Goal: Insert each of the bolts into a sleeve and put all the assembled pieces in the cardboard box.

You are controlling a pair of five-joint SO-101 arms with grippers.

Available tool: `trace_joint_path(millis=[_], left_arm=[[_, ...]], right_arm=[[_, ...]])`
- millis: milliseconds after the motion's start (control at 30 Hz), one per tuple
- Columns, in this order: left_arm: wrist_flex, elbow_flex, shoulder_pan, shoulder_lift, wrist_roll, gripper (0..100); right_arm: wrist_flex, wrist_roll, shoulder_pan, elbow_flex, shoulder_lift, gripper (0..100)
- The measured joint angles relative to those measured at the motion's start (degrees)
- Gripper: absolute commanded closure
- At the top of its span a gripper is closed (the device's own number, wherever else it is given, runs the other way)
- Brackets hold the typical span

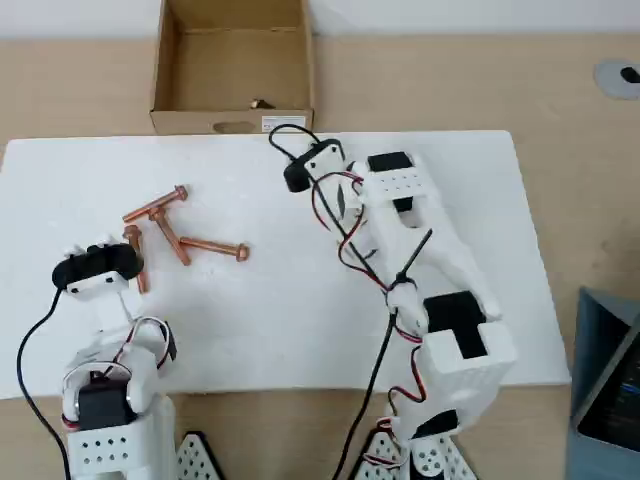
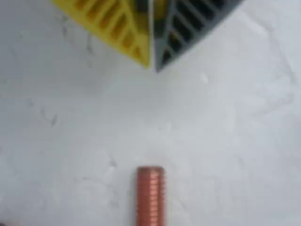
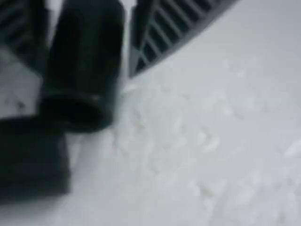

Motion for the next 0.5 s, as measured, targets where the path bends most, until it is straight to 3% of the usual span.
trace_joint_path(millis=[233,500], left_arm=[[0.00,0.00,0.00,0.00,0.00,100],[0.00,0.00,0.00,0.00,0.00,100]], right_arm=[[0.62,0.09,-0.09,-1.49,0.35,98.8],[11.16,0.18,-0.44,-11.87,0.53,98.8]])
